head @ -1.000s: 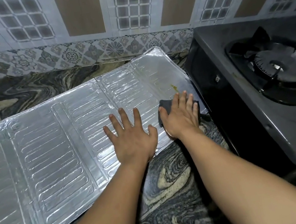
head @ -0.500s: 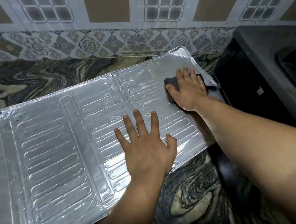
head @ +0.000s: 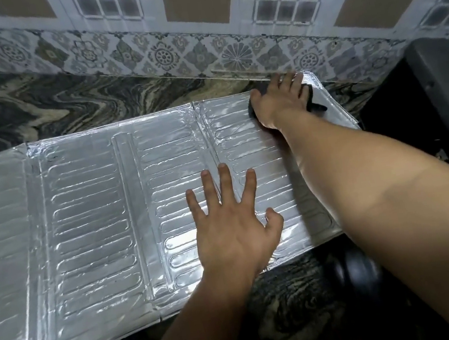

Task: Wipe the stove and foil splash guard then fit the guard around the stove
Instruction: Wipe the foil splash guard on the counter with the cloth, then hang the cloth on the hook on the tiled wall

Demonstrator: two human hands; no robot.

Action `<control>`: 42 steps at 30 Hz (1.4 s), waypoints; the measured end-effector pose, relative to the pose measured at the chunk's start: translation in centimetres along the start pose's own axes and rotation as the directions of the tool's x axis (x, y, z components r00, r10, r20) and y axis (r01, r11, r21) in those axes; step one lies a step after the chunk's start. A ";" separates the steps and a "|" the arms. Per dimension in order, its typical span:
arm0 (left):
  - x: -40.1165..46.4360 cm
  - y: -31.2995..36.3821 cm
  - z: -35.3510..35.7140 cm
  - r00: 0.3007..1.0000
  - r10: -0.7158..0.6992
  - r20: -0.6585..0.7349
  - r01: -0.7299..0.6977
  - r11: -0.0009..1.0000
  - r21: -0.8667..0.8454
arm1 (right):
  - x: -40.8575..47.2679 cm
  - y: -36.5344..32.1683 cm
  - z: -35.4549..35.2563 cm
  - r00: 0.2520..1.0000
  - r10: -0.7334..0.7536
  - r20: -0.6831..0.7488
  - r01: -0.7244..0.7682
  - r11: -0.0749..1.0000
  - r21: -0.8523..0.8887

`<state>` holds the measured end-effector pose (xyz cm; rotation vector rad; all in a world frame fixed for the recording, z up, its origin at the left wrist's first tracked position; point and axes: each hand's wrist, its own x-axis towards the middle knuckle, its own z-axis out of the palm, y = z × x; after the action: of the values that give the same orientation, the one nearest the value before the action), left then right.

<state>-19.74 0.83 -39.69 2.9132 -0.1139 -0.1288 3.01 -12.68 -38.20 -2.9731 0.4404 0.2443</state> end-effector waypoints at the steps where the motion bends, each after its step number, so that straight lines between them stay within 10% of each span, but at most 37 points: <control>1: 0.2 0.0 0.0 1.000 -0.003 -0.002 0.003 1.000 0.005 | -0.1 0.2 -0.1 1.000 -0.024 0.006 0.024 1.000 0.000; 24: -0.4 -0.1 0.1 1.000 0.011 0.012 -0.010 1.000 -0.014 | -17.0 10.1 2.0 0.986 -0.120 0.114 0.115 0.992 0.051; 32: -1.6 -0.7 -0.6 0.964 0.145 -0.223 -0.196 0.954 -0.225 | -22.4 11.4 1.2 0.976 -0.108 0.187 0.097 0.993 0.069; 42: -1.6 0.1 -1.1 0.955 0.274 -0.116 -0.282 0.958 -0.059 | -23.0 11.9 -0.3 0.979 -0.150 -0.141 0.163 0.983 0.081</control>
<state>-21.25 1.13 -38.43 2.7863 -0.4882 0.0689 -22.17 -17.65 -35.00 -2.9234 0.2221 0.0077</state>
